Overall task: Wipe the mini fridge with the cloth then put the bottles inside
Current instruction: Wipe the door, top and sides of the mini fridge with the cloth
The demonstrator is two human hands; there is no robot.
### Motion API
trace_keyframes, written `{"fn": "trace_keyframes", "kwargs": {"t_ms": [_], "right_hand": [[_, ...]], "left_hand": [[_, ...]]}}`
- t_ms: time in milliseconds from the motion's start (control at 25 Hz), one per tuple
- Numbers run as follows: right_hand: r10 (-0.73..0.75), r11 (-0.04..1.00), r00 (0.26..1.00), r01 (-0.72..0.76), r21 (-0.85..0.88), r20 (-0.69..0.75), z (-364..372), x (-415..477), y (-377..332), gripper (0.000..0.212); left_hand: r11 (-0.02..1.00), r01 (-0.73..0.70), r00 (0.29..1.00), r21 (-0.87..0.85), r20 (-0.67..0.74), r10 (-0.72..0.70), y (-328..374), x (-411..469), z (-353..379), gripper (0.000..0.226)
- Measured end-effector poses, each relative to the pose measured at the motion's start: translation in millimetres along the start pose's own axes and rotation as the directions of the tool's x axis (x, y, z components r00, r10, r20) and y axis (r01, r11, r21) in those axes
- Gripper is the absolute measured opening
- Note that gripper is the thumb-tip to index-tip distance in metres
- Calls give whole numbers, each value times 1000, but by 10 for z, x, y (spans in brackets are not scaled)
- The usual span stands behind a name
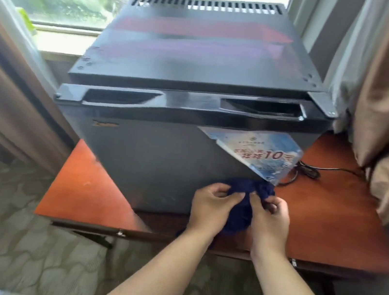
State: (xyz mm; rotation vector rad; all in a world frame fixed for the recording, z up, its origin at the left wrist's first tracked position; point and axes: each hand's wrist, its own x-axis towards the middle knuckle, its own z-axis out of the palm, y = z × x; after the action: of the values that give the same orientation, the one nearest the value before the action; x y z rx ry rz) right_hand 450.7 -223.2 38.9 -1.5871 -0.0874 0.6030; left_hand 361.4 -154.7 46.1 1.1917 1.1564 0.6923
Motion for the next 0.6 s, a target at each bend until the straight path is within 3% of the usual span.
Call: {"fn": "trace_keyframes", "kwargs": {"t_ms": [120, 280, 600], "right_hand": [[2, 1000, 1000, -2, 6, 20, -288, 245, -94, 23], [50, 998, 997, -48, -32, 64, -284, 279, -25, 31], [260, 965, 956, -256, -52, 134, 701, -322, 465, 22]], "left_hand": [[990, 114, 991, -85, 82, -107, -76, -4, 396, 9], [986, 136, 986, -98, 109, -125, -194, 14, 408, 6], [985, 137, 987, -108, -64, -145, -483, 142, -910, 15]]}}
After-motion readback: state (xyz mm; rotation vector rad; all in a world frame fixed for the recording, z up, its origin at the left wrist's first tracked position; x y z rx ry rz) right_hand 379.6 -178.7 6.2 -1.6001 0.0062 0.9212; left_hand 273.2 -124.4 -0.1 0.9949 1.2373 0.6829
